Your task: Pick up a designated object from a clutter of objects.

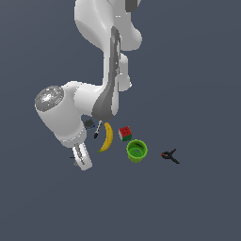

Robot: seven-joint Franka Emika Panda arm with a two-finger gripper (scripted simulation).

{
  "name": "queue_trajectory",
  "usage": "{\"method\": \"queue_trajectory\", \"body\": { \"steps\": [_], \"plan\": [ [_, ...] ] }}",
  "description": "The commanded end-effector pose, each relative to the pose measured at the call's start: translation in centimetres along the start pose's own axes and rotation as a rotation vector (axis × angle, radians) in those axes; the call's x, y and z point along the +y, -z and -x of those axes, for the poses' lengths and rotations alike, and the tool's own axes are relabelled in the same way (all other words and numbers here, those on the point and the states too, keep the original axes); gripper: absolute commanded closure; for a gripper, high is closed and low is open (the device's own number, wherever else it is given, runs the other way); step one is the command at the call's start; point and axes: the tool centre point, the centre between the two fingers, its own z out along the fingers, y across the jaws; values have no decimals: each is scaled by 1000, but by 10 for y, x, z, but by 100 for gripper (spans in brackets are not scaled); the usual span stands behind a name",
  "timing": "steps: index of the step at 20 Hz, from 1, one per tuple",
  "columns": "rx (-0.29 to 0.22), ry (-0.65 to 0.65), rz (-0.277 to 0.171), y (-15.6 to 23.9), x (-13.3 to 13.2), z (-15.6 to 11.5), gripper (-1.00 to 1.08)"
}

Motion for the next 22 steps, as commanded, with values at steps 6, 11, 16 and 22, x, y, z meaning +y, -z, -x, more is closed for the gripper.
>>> {"method": "queue_trajectory", "body": {
  "steps": [6, 11, 16, 22],
  "plan": [
    [14, -230, 5, -43, 18, -36, -92],
    [22, -321, 8, -60, 27, -50, -92],
    [26, -363, 9, -68, 31, -56, -92],
    [26, -362, 10, -72, 32, -56, -92]
  ]
}}
